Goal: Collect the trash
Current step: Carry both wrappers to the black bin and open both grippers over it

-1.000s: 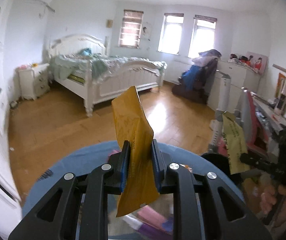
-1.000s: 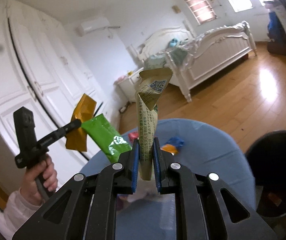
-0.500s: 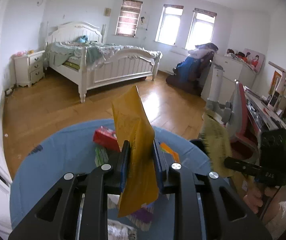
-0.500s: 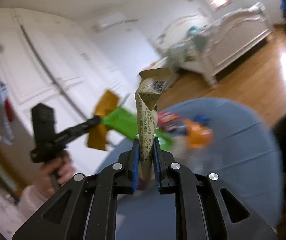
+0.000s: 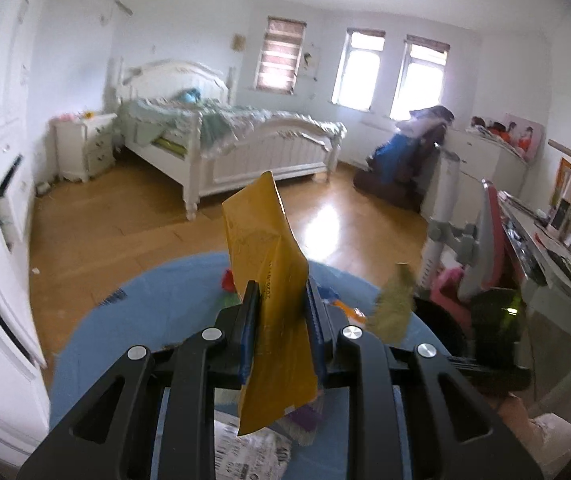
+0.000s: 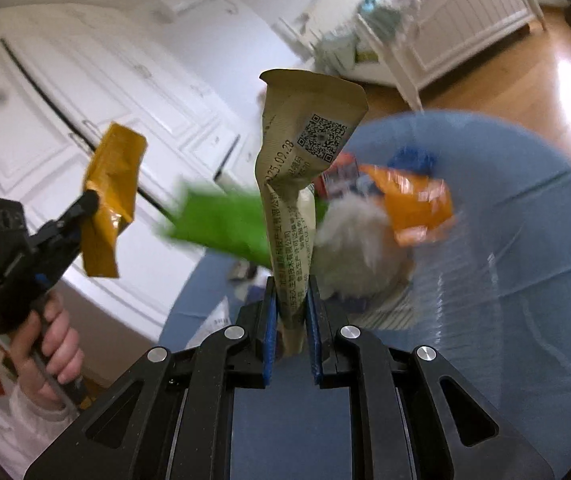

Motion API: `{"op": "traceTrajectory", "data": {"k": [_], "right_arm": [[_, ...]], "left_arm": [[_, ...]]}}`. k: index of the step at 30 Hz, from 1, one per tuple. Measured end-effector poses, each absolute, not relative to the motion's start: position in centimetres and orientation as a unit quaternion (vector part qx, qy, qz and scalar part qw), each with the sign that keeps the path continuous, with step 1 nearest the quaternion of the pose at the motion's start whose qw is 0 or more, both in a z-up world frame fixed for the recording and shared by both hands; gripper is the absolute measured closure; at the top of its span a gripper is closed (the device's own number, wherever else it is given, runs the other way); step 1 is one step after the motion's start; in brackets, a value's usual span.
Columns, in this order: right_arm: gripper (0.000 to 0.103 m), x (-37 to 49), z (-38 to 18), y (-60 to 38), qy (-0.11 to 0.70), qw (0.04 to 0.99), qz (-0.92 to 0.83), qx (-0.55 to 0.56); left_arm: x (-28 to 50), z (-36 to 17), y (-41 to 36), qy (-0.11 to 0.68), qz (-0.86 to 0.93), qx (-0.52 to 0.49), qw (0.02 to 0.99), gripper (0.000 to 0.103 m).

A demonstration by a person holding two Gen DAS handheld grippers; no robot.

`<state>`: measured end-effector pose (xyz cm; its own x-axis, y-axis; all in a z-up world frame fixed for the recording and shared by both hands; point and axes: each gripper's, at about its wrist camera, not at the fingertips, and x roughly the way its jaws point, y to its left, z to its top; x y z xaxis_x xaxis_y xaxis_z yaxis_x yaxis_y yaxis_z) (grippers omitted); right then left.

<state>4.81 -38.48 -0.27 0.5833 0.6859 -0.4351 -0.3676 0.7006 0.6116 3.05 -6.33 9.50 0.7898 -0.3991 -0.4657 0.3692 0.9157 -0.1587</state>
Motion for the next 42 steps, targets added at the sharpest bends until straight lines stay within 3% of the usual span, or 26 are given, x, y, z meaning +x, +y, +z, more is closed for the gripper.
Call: {"op": "traceTrajectory", "data": {"k": [5,12,26,42], "right_arm": [[0.089,2.2,2.7,-42.7,0.268,0.894,0.27,0.237],[0.089,-0.2,3.3,-50.4,0.219,0.94,0.143,0.22],[0.089,-1.5,-3.6,-62.0,0.261,0.932,0.004,0.251],[0.088,-0.6,-7.5,-64.9,0.292,0.914,-0.018,0.279]], "left_arm": [[2.9,10.3,-9.0,0.24,-0.235,-0.021,0.942,0.078],[4.5,8.7,-18.4,0.25,-0.34,-0.014,0.907,0.078],[9.4,0.5,-35.7,0.338,-0.459,-0.019,0.821,0.079],[11.0,-2.8,-41.9,0.381,-0.482,0.005,0.789,0.079]]}}
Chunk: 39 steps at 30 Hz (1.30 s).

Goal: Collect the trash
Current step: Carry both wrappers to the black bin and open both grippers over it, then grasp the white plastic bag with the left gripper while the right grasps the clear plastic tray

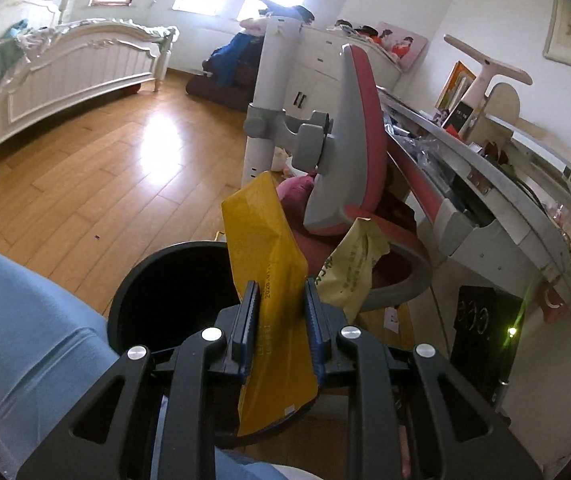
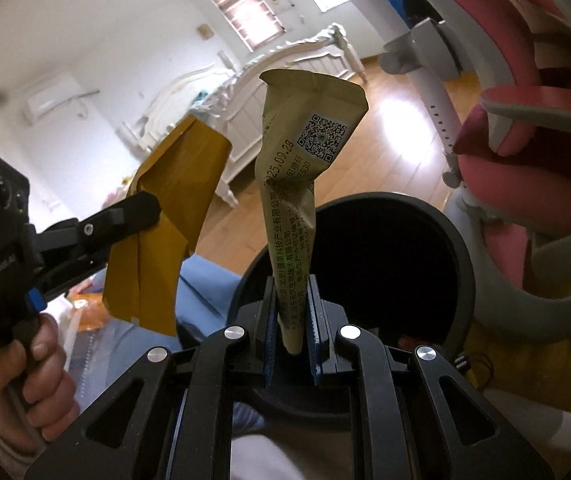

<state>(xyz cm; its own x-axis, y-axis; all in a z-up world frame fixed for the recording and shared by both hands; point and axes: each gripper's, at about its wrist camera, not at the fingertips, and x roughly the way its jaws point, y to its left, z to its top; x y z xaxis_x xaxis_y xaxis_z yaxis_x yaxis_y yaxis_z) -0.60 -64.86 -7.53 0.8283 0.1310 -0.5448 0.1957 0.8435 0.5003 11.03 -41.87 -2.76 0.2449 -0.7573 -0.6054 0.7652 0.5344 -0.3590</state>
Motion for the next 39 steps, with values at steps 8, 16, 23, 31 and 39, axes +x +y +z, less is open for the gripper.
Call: {"op": "traceTrajectory", "data": {"k": [8,16,23,31,39], "right_arm": [[0.038,-0.6,-8.1,-65.3,0.302,0.908,-0.033,0.29],[0.031,-1.6,-7.6,-64.4,0.299,0.909,-0.026,0.289],[0.026,-1.3,-5.2,-60.0,0.303,0.914,0.023,0.269],[0.023,0.4,-2.4,-52.2,0.323,0.909,0.126,0.232],[0.018,2.9,-1.8,-44.3,0.37,0.895,0.184,0.17]], "left_arm": [[11.0,-2.6,-42.8,0.379,-0.465,0.022,0.8,0.016],[9.8,-0.3,-39.1,0.365,-0.439,0.016,0.82,0.016],[8.5,2.0,-32.0,0.355,-0.396,-0.005,0.847,0.014],[8.7,2.0,-20.5,0.365,-0.3,-0.027,0.881,0.014],[6.4,0.5,-10.3,0.388,-0.209,-0.025,0.898,0.014]]}}
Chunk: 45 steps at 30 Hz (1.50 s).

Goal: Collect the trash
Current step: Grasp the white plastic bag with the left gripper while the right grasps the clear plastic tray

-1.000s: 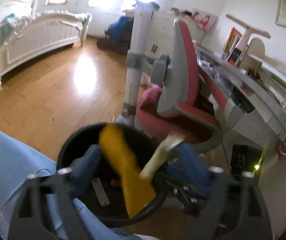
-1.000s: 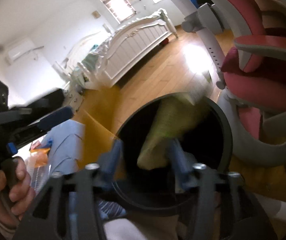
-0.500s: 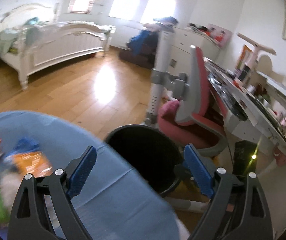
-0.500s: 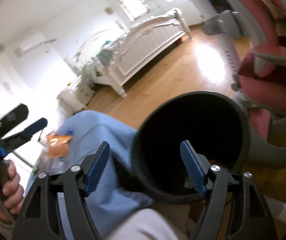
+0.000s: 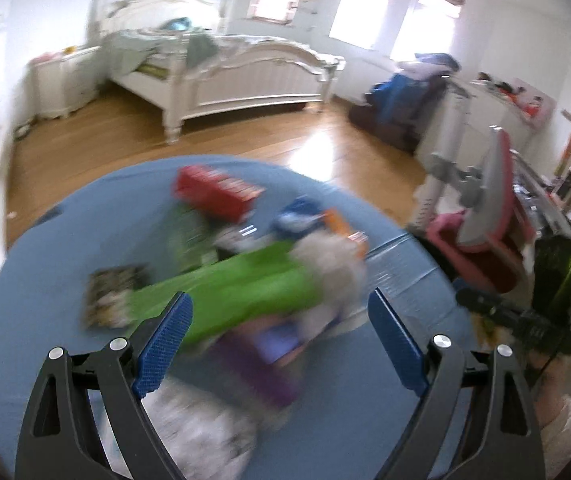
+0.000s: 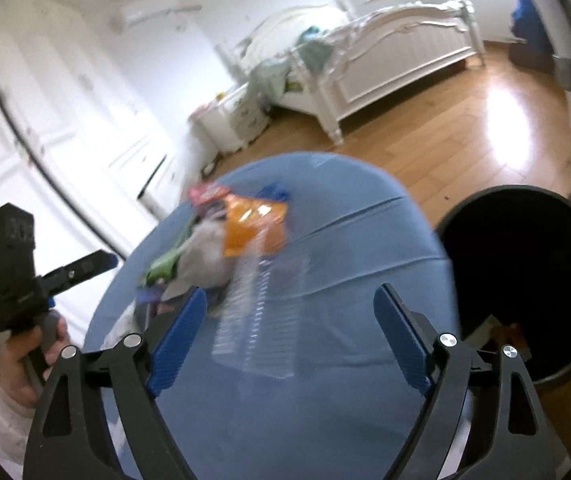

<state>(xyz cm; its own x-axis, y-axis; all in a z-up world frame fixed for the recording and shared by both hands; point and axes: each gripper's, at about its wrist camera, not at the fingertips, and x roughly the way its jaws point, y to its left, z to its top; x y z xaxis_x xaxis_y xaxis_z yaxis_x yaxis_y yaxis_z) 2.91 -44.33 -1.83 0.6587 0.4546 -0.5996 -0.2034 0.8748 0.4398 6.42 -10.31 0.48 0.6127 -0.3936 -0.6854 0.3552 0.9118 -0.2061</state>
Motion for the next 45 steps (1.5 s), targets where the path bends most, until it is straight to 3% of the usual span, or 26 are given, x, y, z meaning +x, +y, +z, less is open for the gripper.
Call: {"op": "traceTrajectory", "data": {"k": [3,8,9,11,13,16,21,24,35,45], "right_arm": [[0.015,3.8,-2.3,-41.8,0.391,0.887,0.195,0.147],[0.016,5.1,-3.5,-38.0,0.431,0.877,0.187,0.096],[0.02,5.1,-3.6,-37.6,0.435,0.878,0.182,0.085],[0.052,5.3,-3.9,-36.9,0.447,0.875,0.173,0.064],[0.067,5.2,-4.0,-36.7,0.448,0.876,0.169,0.059],[0.078,4.8,-3.9,-36.9,0.447,0.876,0.171,0.062],[0.079,3.8,-3.2,-37.9,0.425,0.882,0.183,0.09],[0.079,2.9,-2.4,-39.0,0.404,0.888,0.194,0.107],[0.079,-0.1,2.0,-44.0,0.295,0.93,0.173,0.138],[0.079,-2.9,2.6,-53.1,0.245,0.955,0.069,0.154]], "left_arm": [[4.9,-0.9,-8.1,0.404,-0.183,-0.012,0.896,0.005],[3.4,-4.1,-6.4,0.434,-0.151,0.028,0.888,0.005],[3.3,-4.5,-6.2,0.436,-0.147,0.035,0.887,0.005],[3.0,-5.1,-5.9,0.439,-0.148,0.04,0.886,0.005],[2.8,-5.5,-6.1,0.443,-0.154,0.042,0.882,0.005],[3.4,-5.9,-5.7,0.455,-0.162,0.035,0.875,0.006],[3.7,-5.8,-4.5,0.45,-0.166,0.013,0.878,0.031],[3.0,-5.1,-4.3,0.434,-0.168,-0.002,0.885,0.039],[2.3,3.2,-9.8,0.319,-0.248,-0.036,0.914,0.04],[5.1,4.7,-22.6,0.307,-0.384,-0.033,0.87,0.04]]}}
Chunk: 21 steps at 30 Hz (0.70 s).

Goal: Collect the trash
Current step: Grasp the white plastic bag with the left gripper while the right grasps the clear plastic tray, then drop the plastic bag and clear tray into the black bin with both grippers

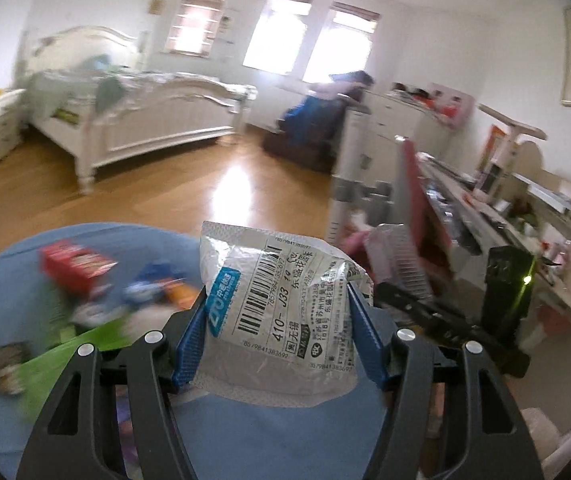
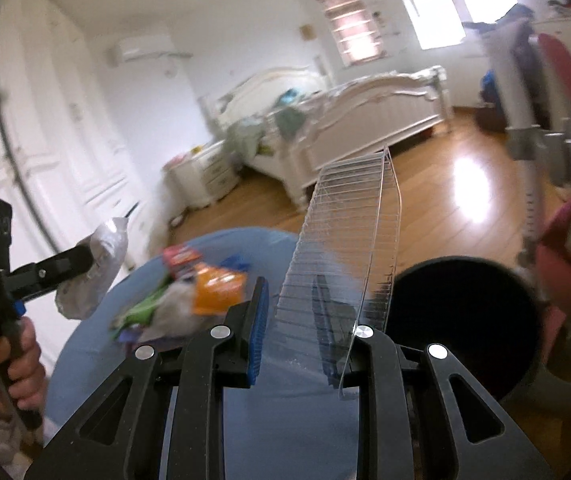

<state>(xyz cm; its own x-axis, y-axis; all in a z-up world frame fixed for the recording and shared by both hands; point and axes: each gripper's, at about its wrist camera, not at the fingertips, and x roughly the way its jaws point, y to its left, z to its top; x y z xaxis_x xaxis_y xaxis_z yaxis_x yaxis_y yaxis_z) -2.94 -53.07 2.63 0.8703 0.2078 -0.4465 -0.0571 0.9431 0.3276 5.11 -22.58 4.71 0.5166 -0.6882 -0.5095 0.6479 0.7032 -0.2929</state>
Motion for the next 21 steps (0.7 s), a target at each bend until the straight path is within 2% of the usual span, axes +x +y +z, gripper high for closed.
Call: {"op": "traceTrajectory", "data": {"k": [10,21], "right_arm": [[0.079,-2.8,-0.1,-60.1,0.248,0.951,-0.006,0.183],[0.079,-1.6,-2.3,-61.9,0.26,0.944,-0.023,0.204]], "left_arm": [[9.1,2.7,-33.2,0.335,-0.458,-0.035,0.823,0.04],[11.2,0.1,-38.9,0.379,-0.478,-0.027,0.792,0.04]]}}
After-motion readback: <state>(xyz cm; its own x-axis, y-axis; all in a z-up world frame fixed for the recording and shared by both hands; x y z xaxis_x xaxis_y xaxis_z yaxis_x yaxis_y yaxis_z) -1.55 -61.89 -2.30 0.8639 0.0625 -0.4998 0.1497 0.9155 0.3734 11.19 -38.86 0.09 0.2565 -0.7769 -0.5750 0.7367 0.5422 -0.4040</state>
